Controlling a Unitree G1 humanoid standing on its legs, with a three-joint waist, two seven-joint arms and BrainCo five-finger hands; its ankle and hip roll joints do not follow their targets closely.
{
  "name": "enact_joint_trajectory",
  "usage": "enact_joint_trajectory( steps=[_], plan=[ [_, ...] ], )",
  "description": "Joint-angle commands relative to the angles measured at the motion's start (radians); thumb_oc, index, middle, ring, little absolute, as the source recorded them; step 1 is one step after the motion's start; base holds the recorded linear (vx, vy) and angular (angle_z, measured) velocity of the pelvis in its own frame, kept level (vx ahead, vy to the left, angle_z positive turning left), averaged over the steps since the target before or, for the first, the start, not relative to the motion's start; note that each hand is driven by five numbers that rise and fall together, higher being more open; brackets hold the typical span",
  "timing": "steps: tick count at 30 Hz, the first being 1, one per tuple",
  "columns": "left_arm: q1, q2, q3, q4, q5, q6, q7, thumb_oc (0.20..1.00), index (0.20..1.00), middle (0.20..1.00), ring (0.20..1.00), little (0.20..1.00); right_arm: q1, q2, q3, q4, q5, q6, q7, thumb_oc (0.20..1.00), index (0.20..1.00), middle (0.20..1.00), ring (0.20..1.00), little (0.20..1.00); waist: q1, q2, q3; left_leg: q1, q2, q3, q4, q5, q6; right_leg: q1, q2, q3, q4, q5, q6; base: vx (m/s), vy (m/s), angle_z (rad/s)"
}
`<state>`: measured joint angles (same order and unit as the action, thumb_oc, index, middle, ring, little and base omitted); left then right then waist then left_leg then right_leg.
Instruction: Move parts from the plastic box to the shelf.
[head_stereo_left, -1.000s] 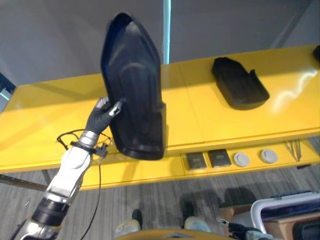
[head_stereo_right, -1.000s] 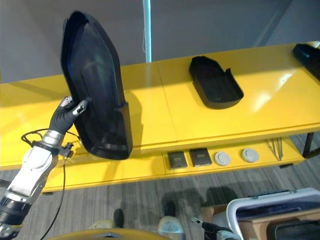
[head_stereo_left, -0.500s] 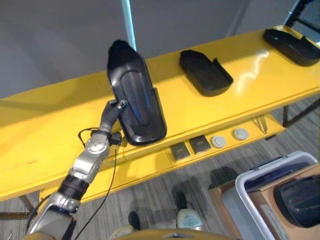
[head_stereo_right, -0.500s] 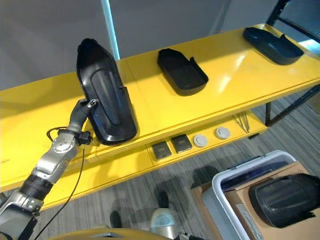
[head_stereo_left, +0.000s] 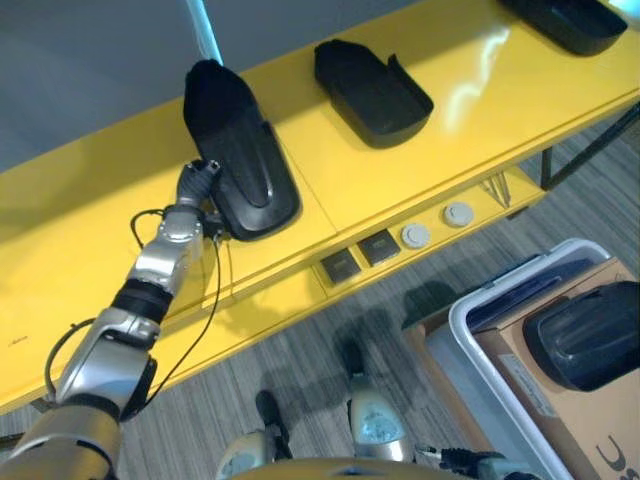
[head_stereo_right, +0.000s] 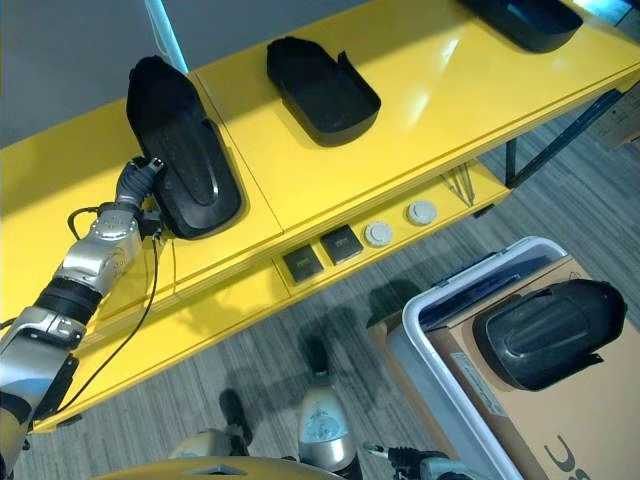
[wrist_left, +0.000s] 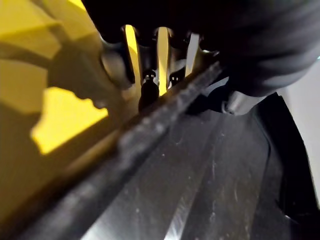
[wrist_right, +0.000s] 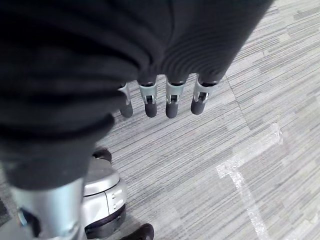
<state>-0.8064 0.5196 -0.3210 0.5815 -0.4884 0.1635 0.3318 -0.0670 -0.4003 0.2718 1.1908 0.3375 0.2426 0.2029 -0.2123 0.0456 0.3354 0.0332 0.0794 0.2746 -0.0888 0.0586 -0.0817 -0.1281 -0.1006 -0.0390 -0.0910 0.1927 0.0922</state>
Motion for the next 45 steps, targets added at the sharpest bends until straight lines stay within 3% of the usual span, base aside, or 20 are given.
enact_joint_trajectory(
  steps=[1, 4, 5, 6, 15, 21, 25, 35, 37, 38, 42, 44, 45],
  plan=[
    [-0.149, 0.077, -0.034, 0.076, -0.006, 0.014, 0.043, 0.2, 0.2, 0.2, 0.2, 0.2, -0.032, -0.012, 0.047, 0.01, 0.046, 0.01, -0.01, 1.0, 1.0, 1.0, 1.0, 1.0, 0.0, -0.006, 0.039, -0.063, 0.013, -0.047, 0.002, -0.034, 0.005, 0.074, 0.041, 0.003, 0.018, -0.172, -0.01, -0.05, -0.006, -0.02],
    [-0.168, 0.077, -0.047, 0.089, -0.025, 0.035, 0.022, 0.2, 0.2, 0.2, 0.2, 0.2, -0.044, -0.01, 0.057, 0.009, 0.055, 0.006, -0.01, 1.0, 1.0, 1.0, 1.0, 1.0, -0.001, -0.005, 0.057, -0.073, 0.013, -0.051, 0.002, -0.03, 0.004, 0.061, 0.042, 0.004, 0.02, -0.17, -0.012, -0.03, -0.007, 0.0],
    [-0.173, 0.076, -0.053, 0.089, -0.024, 0.04, 0.022, 0.391, 0.391, 0.391, 0.391, 0.391, -0.047, -0.008, 0.06, 0.008, 0.057, 0.004, -0.01, 1.0, 1.0, 1.0, 1.0, 1.0, -0.001, -0.005, 0.063, -0.076, 0.014, -0.053, 0.002, -0.03, 0.004, 0.058, 0.043, 0.005, 0.021, -0.17, -0.013, -0.03, -0.021, 0.03],
    [-0.181, 0.074, -0.063, 0.095, -0.02, 0.044, 0.007, 1.0, 1.0, 1.0, 1.0, 1.0, -0.053, -0.005, 0.067, 0.006, 0.066, 0.003, -0.011, 1.0, 1.0, 1.0, 1.0, 1.0, -0.001, -0.005, 0.07, -0.079, 0.014, -0.056, 0.002, -0.029, 0.004, 0.053, 0.043, 0.004, 0.021, -0.169, -0.014, 0.0, 0.0, 0.0],
    [-0.209, 0.082, -0.096, 0.109, -0.038, 0.108, -0.04, 1.0, 1.0, 1.0, 1.0, 1.0, -0.074, -0.004, 0.074, 0.007, 0.096, 0.004, -0.024, 1.0, 1.0, 1.0, 1.0, 1.0, 0.0, -0.001, 0.072, -0.076, 0.017, -0.05, 0.002, -0.028, 0.003, 0.052, 0.041, 0.002, 0.016, -0.167, -0.015, 0.0, 0.0, 0.0],
    [-0.148, 0.087, -0.067, 0.054, -0.157, 0.114, -0.007, 1.0, 1.0, 1.0, 1.0, 1.0, -0.061, 0.003, 0.05, 0.027, 0.078, 0.004, -0.017, 1.0, 1.0, 1.0, 1.0, 1.0, 0.014, 0.01, 0.049, -0.053, 0.016, -0.056, 0.002, -0.028, -0.001, 0.082, 0.032, -0.017, 0.011, -0.171, -0.012, 0.04, -0.015, 0.01],
    [-0.039, 0.033, -0.022, -0.053, -0.177, 0.135, -0.012, 1.0, 1.0, 1.0, 1.0, 1.0, -0.049, 0.028, 0.05, 0.037, 0.074, 0.0, -0.027, 1.0, 1.0, 1.0, 1.0, 1.0, 0.035, 0.017, 0.015, -0.026, 0.016, -0.06, 0.002, -0.029, -0.002, 0.125, 0.026, -0.041, 0.008, -0.183, -0.015, 0.05, -0.023, 0.09],
    [0.063, 0.001, 0.004, -0.098, -0.155, 0.154, -0.037, 1.0, 1.0, 1.0, 1.0, 1.0, -0.013, 0.062, 0.035, 0.046, 0.061, 0.015, -0.056, 1.0, 1.0, 1.0, 1.0, 1.0, 0.061, 0.024, -0.069, 0.029, 0.013, -0.045, 0.002, -0.038, -0.004, 0.196, 0.017, -0.073, 0.004, -0.2, -0.009, 0.04, -0.011, 0.06],
    [0.077, -0.002, 0.007, -0.096, -0.141, 0.1, -0.021, 1.0, 1.0, 1.0, 1.0, 1.0, -0.004, 0.069, 0.036, 0.053, 0.063, 0.008, -0.064, 1.0, 1.0, 1.0, 1.0, 1.0, 0.064, 0.023, -0.083, 0.037, 0.015, -0.042, 0.002, -0.041, -0.004, 0.205, 0.018, -0.077, 0.004, -0.204, -0.008, 0.03, -0.026, 0.09],
    [0.081, 0.002, 0.021, -0.109, -0.142, -0.012, -0.033, 1.0, 1.0, 1.0, 1.0, 1.0, 0.006, 0.075, 0.031, 0.063, 0.068, 0.0, -0.068, 1.0, 1.0, 1.0, 1.0, 1.0, 0.068, 0.021, -0.099, 0.047, 0.017, -0.038, 0.002, -0.044, -0.004, 0.216, 0.019, -0.081, 0.004, -0.208, -0.006, 0.04, -0.029, 0.04],
    [0.094, 0.018, 0.061, -0.267, -0.117, -0.249, -0.051, 1.0, 1.0, 1.0, 1.0, 1.0, 0.023, 0.08, 0.017, 0.073, 0.059, -0.007, -0.061, 1.0, 1.0, 1.0, 1.0, 1.0, 0.081, 0.015, -0.124, 0.06, 0.02, -0.034, 0.002, -0.05, -0.005, 0.235, 0.019, -0.087, 0.004, -0.214, -0.007, 0.04, -0.025, 0.02],
    [0.124, 0.027, 0.069, -0.38, -0.074, -0.263, -0.089, 1.0, 1.0, 1.0, 1.0, 1.0, 0.026, 0.084, 0.007, 0.072, 0.066, -0.005, -0.062, 1.0, 1.0, 1.0, 1.0, 1.0, 0.09, 0.01, -0.131, 0.065, 0.022, -0.039, 0.002, -0.054, -0.005, 0.242, 0.018, -0.089, 0.004, -0.215, -0.008, 0.02, -0.019, 0.0],
    [0.164, 0.019, 0.064, -0.47, -0.029, -0.266, -0.115, 0.853, 0.853, 0.853, 0.853, 0.853, 0.031, 0.092, 0.002, 0.072, 0.074, -0.007, -0.064, 1.0, 1.0, 1.0, 1.0, 1.0, 0.098, 0.003, -0.134, 0.07, 0.024, -0.042, 0.002, -0.058, -0.003, 0.248, 0.016, -0.094, 0.004, -0.217, -0.009, 0.04, -0.042, 0.01]
  ],
)
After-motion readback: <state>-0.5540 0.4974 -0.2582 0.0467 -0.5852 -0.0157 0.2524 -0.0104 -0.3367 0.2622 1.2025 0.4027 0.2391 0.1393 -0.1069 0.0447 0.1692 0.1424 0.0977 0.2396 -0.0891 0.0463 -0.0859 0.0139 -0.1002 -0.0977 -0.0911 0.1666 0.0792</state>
